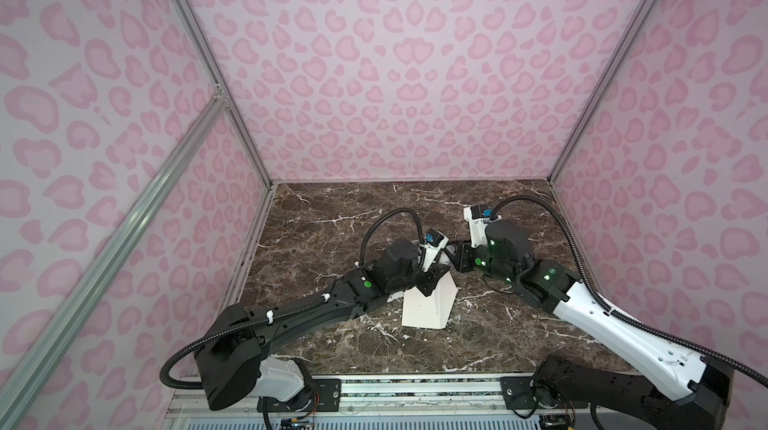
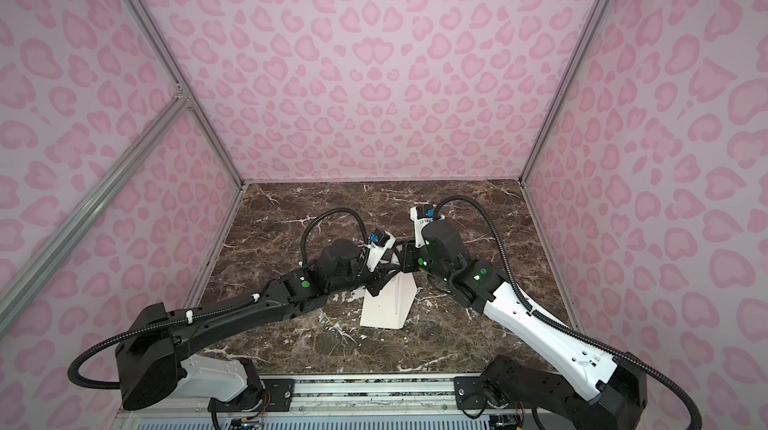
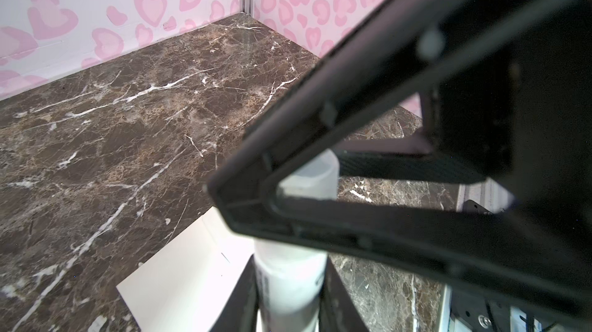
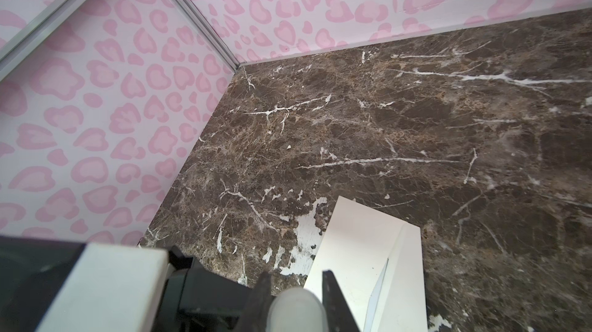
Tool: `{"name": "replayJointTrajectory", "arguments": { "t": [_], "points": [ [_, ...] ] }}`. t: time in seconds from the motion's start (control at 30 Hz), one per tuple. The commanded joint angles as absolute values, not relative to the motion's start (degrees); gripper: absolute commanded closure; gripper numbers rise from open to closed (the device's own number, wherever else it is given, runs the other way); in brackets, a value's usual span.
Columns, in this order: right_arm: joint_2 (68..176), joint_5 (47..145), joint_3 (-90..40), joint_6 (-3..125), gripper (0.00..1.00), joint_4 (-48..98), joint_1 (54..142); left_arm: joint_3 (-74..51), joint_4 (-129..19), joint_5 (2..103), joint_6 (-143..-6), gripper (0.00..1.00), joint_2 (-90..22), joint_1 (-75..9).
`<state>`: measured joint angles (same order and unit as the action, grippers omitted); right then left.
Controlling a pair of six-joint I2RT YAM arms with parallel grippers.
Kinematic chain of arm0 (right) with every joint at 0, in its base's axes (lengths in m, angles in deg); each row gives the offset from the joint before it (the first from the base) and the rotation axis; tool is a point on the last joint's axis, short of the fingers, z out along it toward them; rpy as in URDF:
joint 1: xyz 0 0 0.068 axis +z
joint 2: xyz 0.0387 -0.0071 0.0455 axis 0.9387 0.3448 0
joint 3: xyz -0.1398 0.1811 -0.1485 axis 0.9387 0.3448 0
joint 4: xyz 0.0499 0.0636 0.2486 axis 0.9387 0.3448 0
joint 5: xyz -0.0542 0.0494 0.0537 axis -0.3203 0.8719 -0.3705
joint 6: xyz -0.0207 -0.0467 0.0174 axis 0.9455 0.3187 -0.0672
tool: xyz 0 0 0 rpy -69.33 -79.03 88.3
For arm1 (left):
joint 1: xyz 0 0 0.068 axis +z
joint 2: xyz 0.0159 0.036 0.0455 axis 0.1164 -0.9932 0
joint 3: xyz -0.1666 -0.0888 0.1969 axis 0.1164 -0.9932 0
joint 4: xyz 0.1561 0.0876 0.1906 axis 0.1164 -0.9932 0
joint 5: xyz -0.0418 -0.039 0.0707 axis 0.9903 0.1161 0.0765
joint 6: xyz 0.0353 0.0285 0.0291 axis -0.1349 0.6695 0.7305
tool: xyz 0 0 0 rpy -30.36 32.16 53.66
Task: Place the letter into the envelope and seal it
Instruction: 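Pull the cap off the glue stick with the right gripper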
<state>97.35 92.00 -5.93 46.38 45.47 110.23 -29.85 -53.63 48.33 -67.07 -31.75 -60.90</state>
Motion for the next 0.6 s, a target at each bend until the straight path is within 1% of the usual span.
{"name": "replayJointTrajectory", "arguments": {
  "t": [0.0,0.3,0.43,0.57],
  "points": [
    [97.4,90.6,-6.7,47.2,0.9,42.2,110.0,-30.2,-57.7,47.5,-67.1,0.9,-31.4,-60.8],
    [95.6,89.8,-6.0,48.0,0.9,43.3,108.3,-31.1,-58.2,46.5,-67.1,0.9,-31.1,-60.8],
    [94.1,90.2,-6.1,49.4,0.89,45.4,104.7,-32.2,-58.4,45.7,-67.3,0.9,-29.8,-60.8],
    [93.9,88.0,-3.3,52.6,0.88,46.8,99.7,-33.2,-58.5,45.5,-67.4,0.9,-27.2,-60.8]
  ]
}}
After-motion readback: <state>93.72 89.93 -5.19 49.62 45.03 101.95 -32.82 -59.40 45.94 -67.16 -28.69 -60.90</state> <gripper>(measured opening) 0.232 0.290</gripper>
